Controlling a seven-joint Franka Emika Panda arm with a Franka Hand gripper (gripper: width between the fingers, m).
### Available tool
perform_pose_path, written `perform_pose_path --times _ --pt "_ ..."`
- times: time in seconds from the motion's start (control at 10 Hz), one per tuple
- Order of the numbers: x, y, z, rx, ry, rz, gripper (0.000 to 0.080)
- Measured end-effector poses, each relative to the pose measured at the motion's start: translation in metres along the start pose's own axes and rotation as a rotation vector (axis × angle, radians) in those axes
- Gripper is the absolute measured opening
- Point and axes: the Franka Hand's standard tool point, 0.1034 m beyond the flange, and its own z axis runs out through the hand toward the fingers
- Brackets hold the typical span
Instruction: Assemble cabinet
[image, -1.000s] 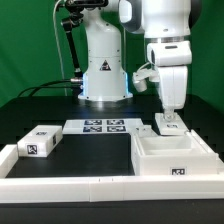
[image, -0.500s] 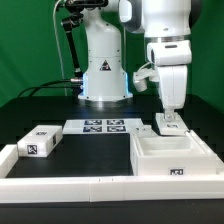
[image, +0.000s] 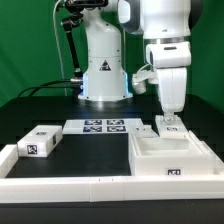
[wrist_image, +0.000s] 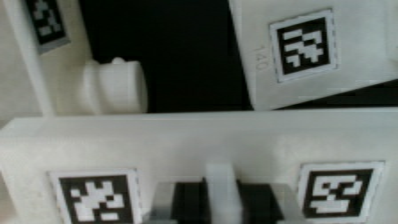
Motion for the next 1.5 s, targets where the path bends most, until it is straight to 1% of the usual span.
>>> perform_pose_path --times 0.2,1.2,1.4,1.5 --pt "-0.002 0.012 0.002 -0.014 0.012 -0.036 0.0068" --pt "-0.002 0.012 0.002 -0.015 0.013 -0.048 0.0069" --pt "-0.002 0.014 0.001 -0.020 0.015 -0.055 0.0069" --pt "0.000 0.022 0.000 -0.028 0.019 -0.051 0.0069"
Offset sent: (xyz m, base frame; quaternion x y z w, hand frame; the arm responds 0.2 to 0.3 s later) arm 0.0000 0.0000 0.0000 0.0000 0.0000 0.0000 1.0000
